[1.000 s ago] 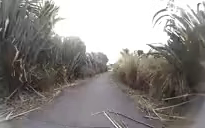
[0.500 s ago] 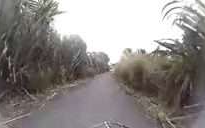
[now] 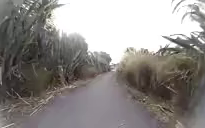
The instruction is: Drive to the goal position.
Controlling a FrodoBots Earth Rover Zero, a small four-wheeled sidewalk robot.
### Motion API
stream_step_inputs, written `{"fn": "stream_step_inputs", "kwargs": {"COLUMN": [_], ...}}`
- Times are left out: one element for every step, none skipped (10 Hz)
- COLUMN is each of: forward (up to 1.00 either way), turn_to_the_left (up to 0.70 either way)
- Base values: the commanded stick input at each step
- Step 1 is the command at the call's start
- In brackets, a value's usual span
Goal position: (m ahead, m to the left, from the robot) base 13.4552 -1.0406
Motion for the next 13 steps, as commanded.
{"fn": "stream_step_inputs", "kwargs": {"forward": [0.70,0.70,0.70,0.70,0.70,0.70,0.70,0.70,0.70,0.70,0.70,0.70,0.70], "turn_to_the_left": [0.00,0.00,0.00,0.00,0.00,0.00,0.00,0.00,0.00,0.00,0.00,0.00,0.00]}}
